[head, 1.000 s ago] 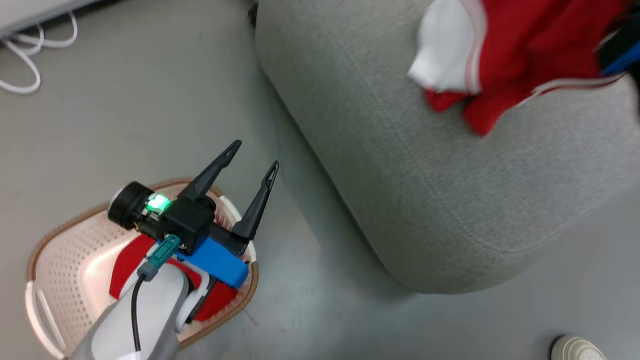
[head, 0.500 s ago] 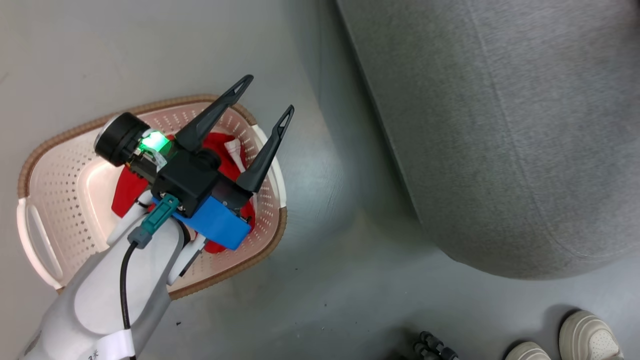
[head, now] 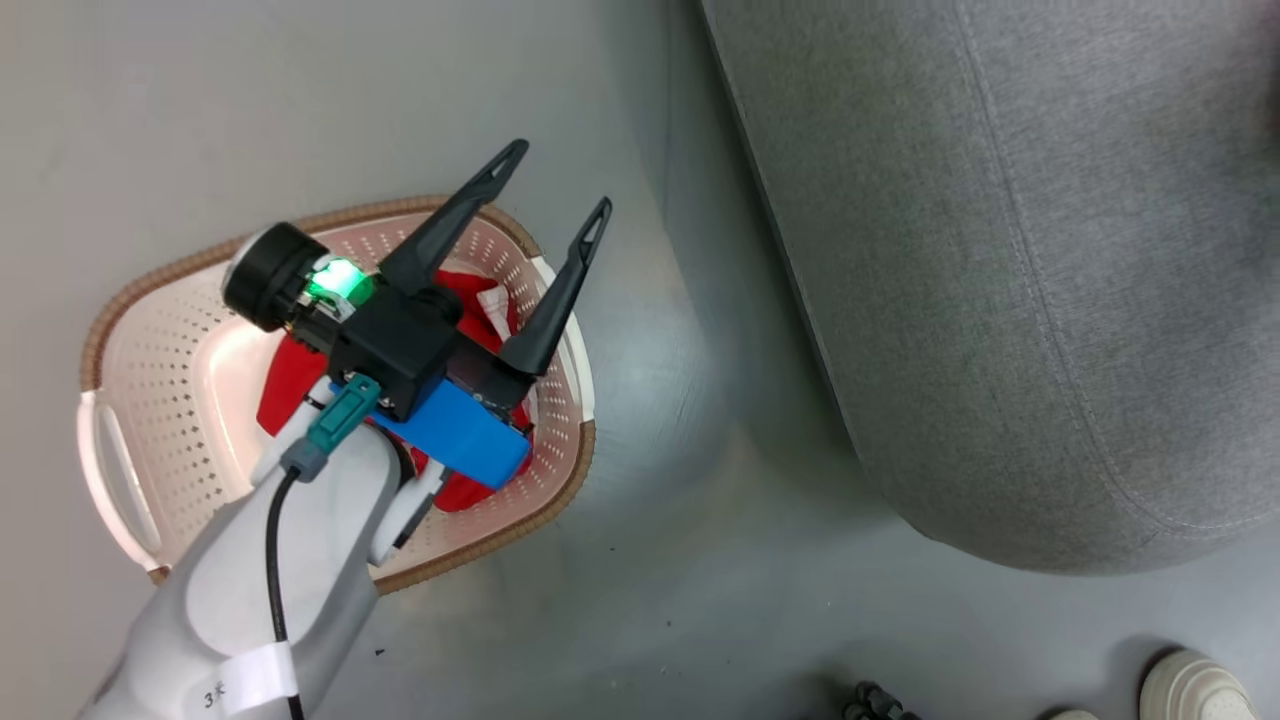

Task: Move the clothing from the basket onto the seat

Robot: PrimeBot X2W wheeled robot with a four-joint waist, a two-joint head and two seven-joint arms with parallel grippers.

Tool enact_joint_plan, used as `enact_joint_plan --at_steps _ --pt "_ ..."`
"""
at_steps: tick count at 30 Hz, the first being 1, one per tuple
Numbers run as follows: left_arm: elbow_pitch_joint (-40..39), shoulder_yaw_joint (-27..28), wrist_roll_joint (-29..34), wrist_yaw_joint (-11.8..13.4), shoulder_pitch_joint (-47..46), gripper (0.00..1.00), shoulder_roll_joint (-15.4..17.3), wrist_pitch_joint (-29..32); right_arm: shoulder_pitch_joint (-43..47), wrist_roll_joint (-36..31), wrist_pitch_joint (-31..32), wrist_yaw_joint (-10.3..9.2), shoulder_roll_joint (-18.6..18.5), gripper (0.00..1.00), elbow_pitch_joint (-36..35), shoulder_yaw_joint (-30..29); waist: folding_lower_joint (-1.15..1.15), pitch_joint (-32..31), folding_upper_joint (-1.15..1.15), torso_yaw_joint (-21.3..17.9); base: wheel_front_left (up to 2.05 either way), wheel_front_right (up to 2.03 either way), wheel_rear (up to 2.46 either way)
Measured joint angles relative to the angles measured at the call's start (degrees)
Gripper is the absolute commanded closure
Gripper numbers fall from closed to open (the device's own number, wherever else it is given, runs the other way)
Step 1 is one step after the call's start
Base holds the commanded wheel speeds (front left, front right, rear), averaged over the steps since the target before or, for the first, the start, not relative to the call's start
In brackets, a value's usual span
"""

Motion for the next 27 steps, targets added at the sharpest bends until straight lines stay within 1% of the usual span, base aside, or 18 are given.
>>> enact_joint_plan --at_steps 3,8,12,15,20,24,27 --pt "0.42 0.31 -0.4 0.0 1.18 0.0 -1.47 0.0 1.1 -0.37 1.36 0.0 0.2 0.0 0.71 0.69 0.0 -2.17 0.0 0.27 0.0 0.0 0.0" --pt "1.66 2.1 -1.64 0.0 5.07 0.0 -4.76 0.0 5.55 -1.59 1.12 0.01 0.41 0.0 0.86 2.49 -0.01 -7.34 0.0 0.91 0.0 0.0 0.0" --pt "3.0 3.22 -2.89 0.0 9.61 0.0 -7.6 -0.01 11.23 -2.32 -0.52 0.0 0.71 0.0 -0.81 2.8 -0.01 -12.8 0.0 1.83 0.0 0.0 0.0" --pt "4.0 5.69 -3.48 0.0 13.54 0.0 -9.17 0.0 15.85 -2.85 -1.46 0.0 1.7 0.0 -2.83 3.04 -0.01 -17.4 0.0 2.6 0.0 0.0 0.0" --pt "5.25 9.11 -3.58 0.0 19.96 0.0 -10.99 0.0 23.88 -3.46 -2.86 0.0 4.94 0.0 -8.23 3.43 -0.02 -25.18 0.01 3.85 0.0 0.0 0.0" --pt "5.59 11.58 -3.28 0.0 23.3 0.0 -11.78 -0.01 30.85 -3.6 -3.18 0.0 7.25 0.0 -14.41 2.93 -0.02 -30.4 0.01 5.28 0.0 0.0 0.0" --pt "5.7 13.25 -2.7 0.0 25.09 0.0 -12.16 -0.01 36.22 -4.57 -2.96 0.0 9.25 0.0 -20.03 2.9 -0.03 -33.05 0.01 7.19 0.0 0.0 0.0"
